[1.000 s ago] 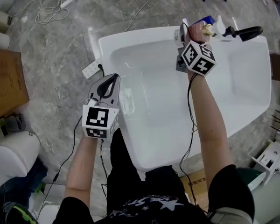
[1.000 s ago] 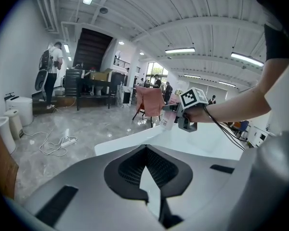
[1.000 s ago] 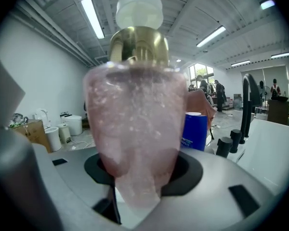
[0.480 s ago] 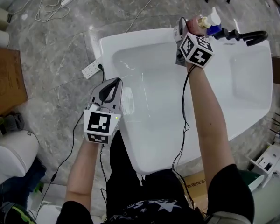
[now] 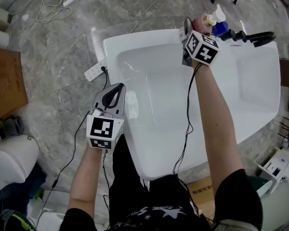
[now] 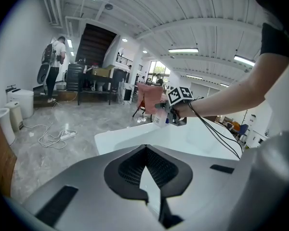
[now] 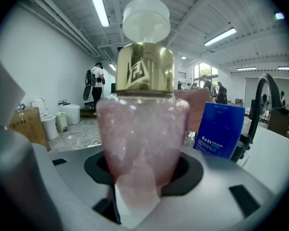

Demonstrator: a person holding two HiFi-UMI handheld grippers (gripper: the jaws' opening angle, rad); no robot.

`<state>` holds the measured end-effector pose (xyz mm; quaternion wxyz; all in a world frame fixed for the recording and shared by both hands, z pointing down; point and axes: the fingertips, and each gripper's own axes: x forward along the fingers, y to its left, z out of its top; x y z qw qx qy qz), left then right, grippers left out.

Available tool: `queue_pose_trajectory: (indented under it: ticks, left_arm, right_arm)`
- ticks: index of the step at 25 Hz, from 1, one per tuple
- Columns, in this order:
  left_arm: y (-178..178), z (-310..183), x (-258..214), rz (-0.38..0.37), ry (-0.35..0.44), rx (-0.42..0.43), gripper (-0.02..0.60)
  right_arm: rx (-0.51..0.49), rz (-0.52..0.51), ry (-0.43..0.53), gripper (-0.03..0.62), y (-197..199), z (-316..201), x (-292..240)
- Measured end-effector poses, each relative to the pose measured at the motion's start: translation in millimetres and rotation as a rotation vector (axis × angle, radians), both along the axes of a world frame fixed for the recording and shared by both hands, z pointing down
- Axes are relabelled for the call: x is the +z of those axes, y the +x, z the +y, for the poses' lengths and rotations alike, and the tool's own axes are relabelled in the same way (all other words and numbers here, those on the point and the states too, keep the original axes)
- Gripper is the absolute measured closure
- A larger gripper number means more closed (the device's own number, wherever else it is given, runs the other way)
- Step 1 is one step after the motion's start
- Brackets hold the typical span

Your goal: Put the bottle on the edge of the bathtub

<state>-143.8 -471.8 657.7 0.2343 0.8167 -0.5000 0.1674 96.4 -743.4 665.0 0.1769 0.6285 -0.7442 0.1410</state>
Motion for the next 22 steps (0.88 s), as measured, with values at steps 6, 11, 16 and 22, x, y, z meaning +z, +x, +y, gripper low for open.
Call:
queue_pose_trajectory:
  ticks: [6, 11, 16, 22]
  left_arm:
    - [-1, 7, 3, 0.023, -0.013, -0.014, 0.566]
    - [0, 14, 1, 0.020, -0.040, 0.002, 0.566]
    - [-2, 13, -26, 0.037, -0.038, 0.018, 0.566]
    - [6, 22, -79, 0.016, 0.014, 0.051, 0.566]
  right_arm:
    - [-0.017, 0.004, -0.016, 0.359, -3, 3, -1]
    - [-0.005, 0.010, -0.052, 0.338, -1, 23, -1]
    - [0.027, -0.024, -0.091, 0.332, 3, 64, -13]
    - [0.051, -0.095, -0.095, 0.332, 11, 126, -58]
